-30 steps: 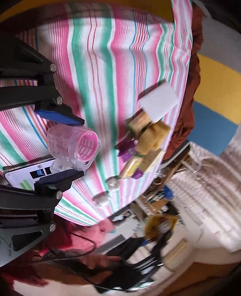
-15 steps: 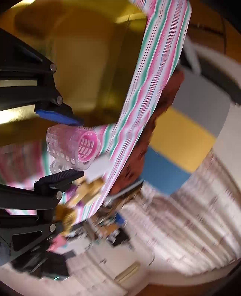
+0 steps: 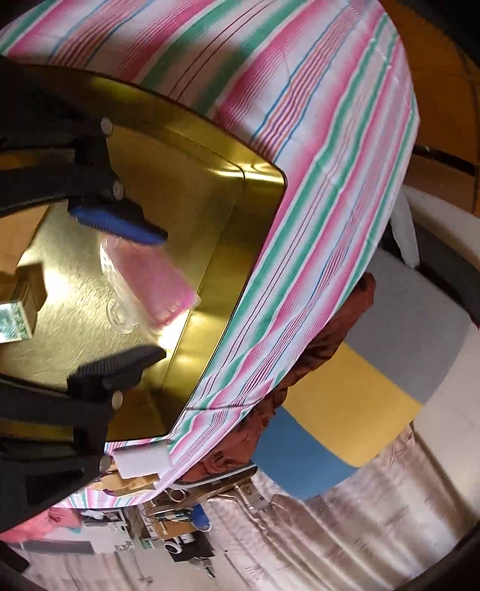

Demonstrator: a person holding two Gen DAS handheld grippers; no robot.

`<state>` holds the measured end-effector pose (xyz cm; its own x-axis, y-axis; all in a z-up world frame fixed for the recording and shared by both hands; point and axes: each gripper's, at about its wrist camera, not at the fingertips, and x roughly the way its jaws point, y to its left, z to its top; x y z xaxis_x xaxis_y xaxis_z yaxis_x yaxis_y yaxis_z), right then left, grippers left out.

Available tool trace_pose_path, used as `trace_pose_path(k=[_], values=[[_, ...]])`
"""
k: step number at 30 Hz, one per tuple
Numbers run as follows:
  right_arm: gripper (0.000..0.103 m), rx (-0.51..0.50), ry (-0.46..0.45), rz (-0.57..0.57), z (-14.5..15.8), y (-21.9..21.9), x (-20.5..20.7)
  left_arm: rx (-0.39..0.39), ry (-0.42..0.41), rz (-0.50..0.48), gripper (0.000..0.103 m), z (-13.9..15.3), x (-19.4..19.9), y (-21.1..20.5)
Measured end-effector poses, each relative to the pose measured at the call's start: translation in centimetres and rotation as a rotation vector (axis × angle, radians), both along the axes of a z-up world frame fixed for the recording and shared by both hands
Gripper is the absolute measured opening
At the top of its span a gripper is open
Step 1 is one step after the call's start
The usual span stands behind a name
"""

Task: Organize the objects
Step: 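Lower basket and sock into the gold tray and open both tools, then move both tools back toward the remaining items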

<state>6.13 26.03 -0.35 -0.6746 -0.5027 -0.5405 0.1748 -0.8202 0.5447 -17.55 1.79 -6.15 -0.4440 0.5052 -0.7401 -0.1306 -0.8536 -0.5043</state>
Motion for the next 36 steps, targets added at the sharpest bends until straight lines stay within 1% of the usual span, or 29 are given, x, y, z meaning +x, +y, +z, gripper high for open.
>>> trace_pose_path(k=[1,3,5,6,7,8,9,12,15,16,17,20,21,24,27,31,36], values=[[0.028,0.014,-0.008,0.013,-0.2,-0.5,-0.1,-0.001,-0.002,0.015,0.082,-0.1,0.0,-0.2],[0.028,0.035,-0.022,0.027,-0.6,-1.2,0.2,0.010,0.005,0.048,0.085,0.3,0.4,-0.9],[0.029,0.052,-0.042,0.034,-1.1,-1.6,-0.1,-0.003,0.032,0.065,0.088,0.8,0.6,-1.2],[0.029,0.059,-0.054,0.036,-1.4,-1.8,-0.2,-0.035,0.063,0.085,0.090,1.5,1.2,-1.3],[0.029,0.065,-0.068,0.040,-1.8,-2.1,-0.3,-0.072,0.098,0.104,0.095,2.2,1.9,-1.4],[0.029,0.069,-0.078,0.044,-2.0,-2.3,-0.5,-0.090,0.121,0.114,0.097,2.8,2.3,-1.2],[0.029,0.073,-0.088,0.048,-2.3,-2.5,-0.6,-0.110,0.160,0.126,0.097,3.5,3.1,-1.3],[0.031,0.074,-0.112,0.060,-3.0,-2.9,-0.7,-0.167,0.224,0.149,0.103,5.1,4.5,-1.1],[0.037,0.087,-0.132,0.045,-3.3,-3.2,-0.9,-0.225,0.271,0.163,0.103,6.4,5.7,-0.6],[0.046,0.096,-0.136,0.036,-3.3,-3.2,-0.8,-0.237,0.275,0.162,0.103,6.6,6.1,-0.6],[0.052,0.106,-0.134,0.024,-3.3,-3.2,-0.7,-0.242,0.277,0.158,0.103,6.8,6.4,-0.3],[0.058,0.120,-0.101,0.002,-2.5,-2.7,-0.5,-0.218,0.273,0.136,0.103,7.3,7.6,-0.3],[0.059,0.121,-0.089,-0.007,-2.2,-2.5,-0.4,-0.203,0.276,0.126,0.103,7.5,8.1,-0.2],[0.059,0.140,-0.057,-0.044,-1.2,-1.5,0.1,-0.202,0.294,0.116,0.103,8.0,9.1,0.6],[0.059,0.144,-0.035,-0.084,-0.4,-0.2,0.5,-0.200,0.315,0.085,0.103,8.4,10.0,1.8],[0.059,0.155,-0.020,-0.183,0.4,2.6,1.4,-0.201,0.319,-0.005,0.103,8.8,11.0,4.2],[0.059,0.179,-0.043,-0.318,0.6,7.0,2.4,-0.230,0.311,-0.134,0.103,8.3,12.8,8.2]])
